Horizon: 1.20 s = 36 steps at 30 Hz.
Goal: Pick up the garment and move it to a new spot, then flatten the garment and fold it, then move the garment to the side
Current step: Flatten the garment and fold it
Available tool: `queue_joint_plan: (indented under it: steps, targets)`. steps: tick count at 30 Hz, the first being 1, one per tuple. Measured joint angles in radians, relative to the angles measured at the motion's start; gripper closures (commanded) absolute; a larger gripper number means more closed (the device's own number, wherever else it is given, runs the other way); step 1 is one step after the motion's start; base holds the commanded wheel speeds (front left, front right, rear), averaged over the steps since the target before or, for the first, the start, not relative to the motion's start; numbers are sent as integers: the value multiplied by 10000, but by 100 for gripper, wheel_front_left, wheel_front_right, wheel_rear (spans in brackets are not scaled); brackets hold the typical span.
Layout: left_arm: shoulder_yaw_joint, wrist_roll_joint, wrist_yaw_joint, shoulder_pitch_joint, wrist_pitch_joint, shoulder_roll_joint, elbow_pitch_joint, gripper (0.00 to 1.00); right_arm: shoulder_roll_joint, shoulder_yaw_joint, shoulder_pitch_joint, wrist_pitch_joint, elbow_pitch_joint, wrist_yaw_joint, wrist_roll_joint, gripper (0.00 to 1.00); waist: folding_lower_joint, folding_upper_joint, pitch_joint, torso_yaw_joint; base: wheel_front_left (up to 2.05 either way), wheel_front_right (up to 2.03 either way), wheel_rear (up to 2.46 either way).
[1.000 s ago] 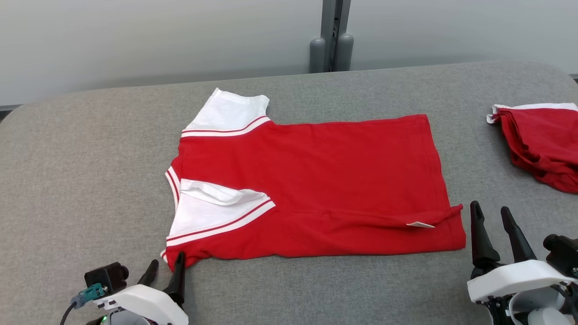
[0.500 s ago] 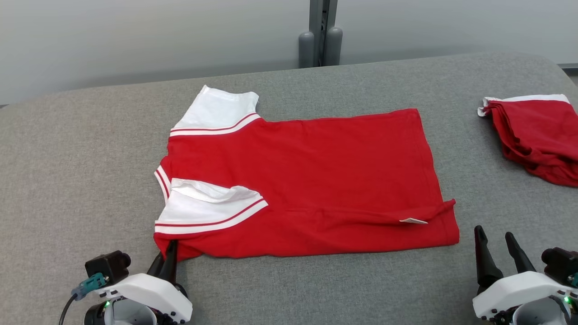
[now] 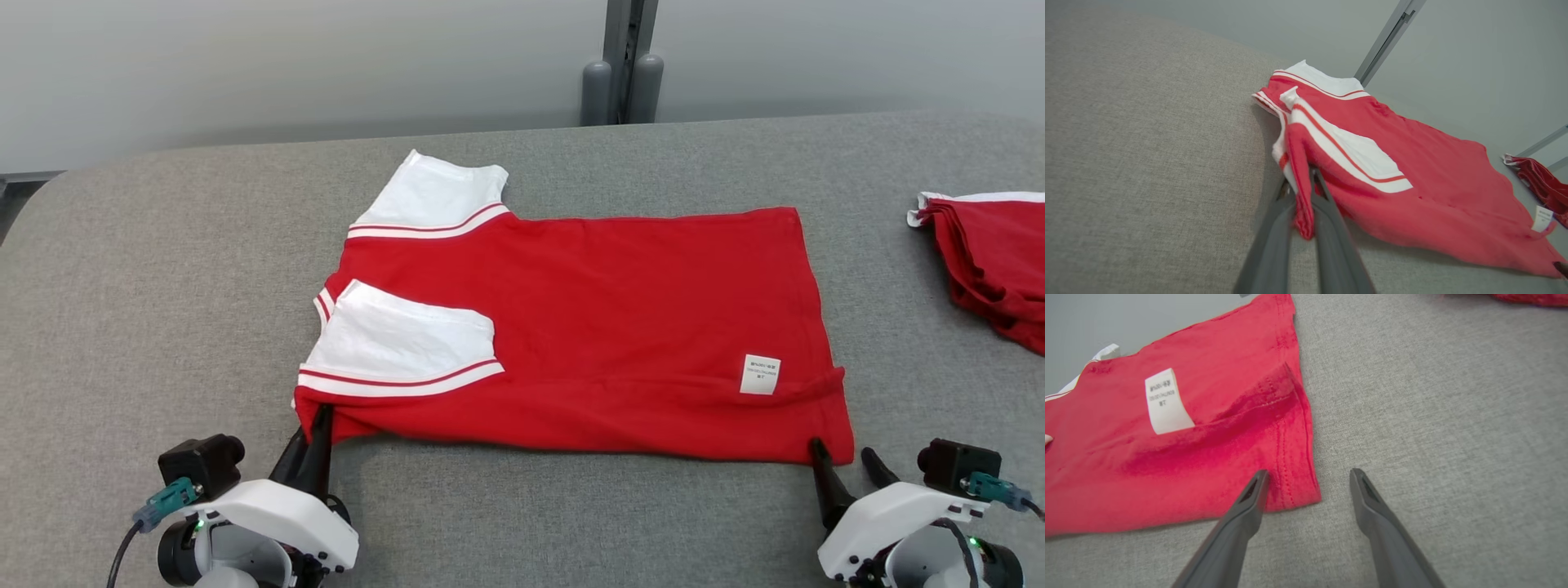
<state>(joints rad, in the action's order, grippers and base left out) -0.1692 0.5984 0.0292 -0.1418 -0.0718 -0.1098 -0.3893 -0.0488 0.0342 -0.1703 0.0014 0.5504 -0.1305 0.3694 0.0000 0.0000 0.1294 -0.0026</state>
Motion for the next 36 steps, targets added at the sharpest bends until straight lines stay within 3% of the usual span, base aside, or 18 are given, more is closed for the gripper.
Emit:
queue_joint_plan:
  steps: [4,5,6,7,11,20,28,36]
  targets:
    - [-119,-15,-21,139,12,19,105,100,-8,-270,-249,173,451,0,245,0,0,1,-33,96,0,0,0]
    - [-136,-15,-29,149,12,19,125,100,-19,-336,-306,174,537,0,391,25,0,0,-40,108,0,0,0]
    - [-150,-17,-31,157,13,19,138,100,-23,-374,-367,173,642,0,537,25,0,0,-47,114,0,0,0]
    - [-163,-17,-33,166,13,19,148,100,-31,-403,-439,151,755,0,619,55,-1,0,-57,117,0,0,0]
    - [-217,-17,-38,280,13,10,165,100,-29,-495,-683,-67,1246,0,786,100,0,0,-117,110,0,0,0]
    - [-330,21,-25,825,-90,-4,385,100,-52,-318,-706,-424,1024,0,1448,100,0,0,-348,118,0,0,0]
    - [-581,163,-88,1917,305,-13,1191,100,-646,401,655,525,-610,-4,1676,100,0,0,-439,213,0,0,0]
    - [-754,178,-314,2827,1022,-422,2220,100,-420,1085,2194,1695,-2514,-4,1586,100,0,1,-328,295,0,0,0]
